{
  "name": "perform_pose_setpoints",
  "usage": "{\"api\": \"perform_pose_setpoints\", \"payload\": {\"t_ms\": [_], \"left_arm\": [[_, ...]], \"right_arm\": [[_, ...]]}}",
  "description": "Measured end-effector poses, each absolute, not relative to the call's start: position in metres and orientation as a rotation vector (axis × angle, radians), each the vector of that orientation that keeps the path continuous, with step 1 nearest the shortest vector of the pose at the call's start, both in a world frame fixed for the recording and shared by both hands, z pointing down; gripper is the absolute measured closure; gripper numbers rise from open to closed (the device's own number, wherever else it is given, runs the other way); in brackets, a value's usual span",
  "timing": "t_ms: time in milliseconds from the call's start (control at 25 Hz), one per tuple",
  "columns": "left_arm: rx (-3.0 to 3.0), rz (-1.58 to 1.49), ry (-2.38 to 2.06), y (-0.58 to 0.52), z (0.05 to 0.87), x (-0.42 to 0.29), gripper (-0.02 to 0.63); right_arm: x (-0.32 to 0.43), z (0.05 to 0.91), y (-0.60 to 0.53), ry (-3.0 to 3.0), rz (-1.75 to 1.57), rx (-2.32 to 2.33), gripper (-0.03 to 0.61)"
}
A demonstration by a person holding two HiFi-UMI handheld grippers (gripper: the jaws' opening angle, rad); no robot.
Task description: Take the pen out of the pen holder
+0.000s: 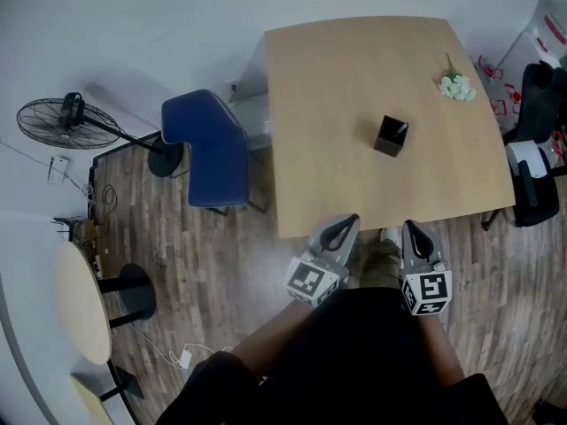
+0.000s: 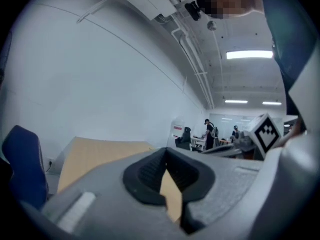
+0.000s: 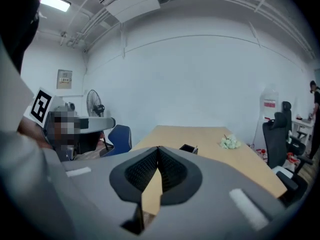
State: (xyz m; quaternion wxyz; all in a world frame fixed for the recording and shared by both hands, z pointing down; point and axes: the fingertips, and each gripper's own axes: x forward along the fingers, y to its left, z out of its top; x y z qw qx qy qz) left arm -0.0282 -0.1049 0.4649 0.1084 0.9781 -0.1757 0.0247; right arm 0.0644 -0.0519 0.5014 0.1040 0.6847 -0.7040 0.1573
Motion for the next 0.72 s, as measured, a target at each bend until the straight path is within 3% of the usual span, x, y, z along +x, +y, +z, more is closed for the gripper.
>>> {"api": "perform_pose_setpoints", "payload": {"t_ms": [720], "left_arm": [[2.782, 0.106, -0.913, -0.208, 0.467, 0.118, 0.611]], "right_arm": [[0.254, 0.493, -0.175, -2.292, 0.446, 1.829, 0.575]]}}
